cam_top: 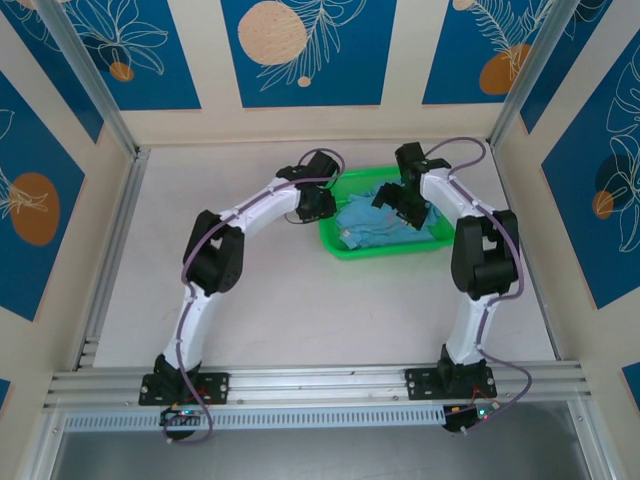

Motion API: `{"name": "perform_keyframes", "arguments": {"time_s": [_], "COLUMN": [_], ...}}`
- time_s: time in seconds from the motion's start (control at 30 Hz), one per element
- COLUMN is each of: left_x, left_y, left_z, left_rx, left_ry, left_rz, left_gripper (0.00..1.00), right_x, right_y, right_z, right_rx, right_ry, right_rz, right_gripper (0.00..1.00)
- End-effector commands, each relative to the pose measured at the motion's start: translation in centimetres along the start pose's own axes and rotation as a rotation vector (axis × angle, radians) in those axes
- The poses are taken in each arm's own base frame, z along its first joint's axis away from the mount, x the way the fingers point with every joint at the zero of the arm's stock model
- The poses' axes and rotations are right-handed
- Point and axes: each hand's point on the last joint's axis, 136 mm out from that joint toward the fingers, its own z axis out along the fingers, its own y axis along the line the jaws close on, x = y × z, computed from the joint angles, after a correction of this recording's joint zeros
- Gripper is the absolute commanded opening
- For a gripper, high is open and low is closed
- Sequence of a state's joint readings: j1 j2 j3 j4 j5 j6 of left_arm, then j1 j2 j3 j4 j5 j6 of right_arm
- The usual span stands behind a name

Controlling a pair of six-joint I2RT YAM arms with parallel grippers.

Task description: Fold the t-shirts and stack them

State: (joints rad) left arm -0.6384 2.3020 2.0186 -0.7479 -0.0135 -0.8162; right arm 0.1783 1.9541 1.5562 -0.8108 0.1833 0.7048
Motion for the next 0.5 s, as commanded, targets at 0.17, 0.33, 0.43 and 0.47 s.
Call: {"name": "perform_keyframes", "arguments": {"time_s": [0.17,0.33,0.43,0.47], "left_x": [-0.4,-1.1,-1.9,-2.4], "left_y": [-5.0,-6.5,-7.0,-7.2], "left_z": [2.0,1.3,-0.9,-2.0], "left_rx": [0.144,0.179,0.194,0.198], "left_ry": [0.055,0.041,0.002,-0.017], "left_rz": [-0.063,-0.033,0.012,0.031], "left_gripper": [0.34,0.58,0.82,0.91], "right_x": [-2.3,-3.2,-4.7,-5.1], "right_y": [1.5,2.4,3.3,3.9], "right_z": [4.2,4.7,1.4,-0.4], "right_rx": [-0.014,-0.117,-0.171,-0.200], "right_ry": [0.062,0.094,0.000,-0.041], "right_rz": [-0.044,-0.011,-0.028,-0.047], "right_gripper": [0.78,0.18,0.02,0.00]}}
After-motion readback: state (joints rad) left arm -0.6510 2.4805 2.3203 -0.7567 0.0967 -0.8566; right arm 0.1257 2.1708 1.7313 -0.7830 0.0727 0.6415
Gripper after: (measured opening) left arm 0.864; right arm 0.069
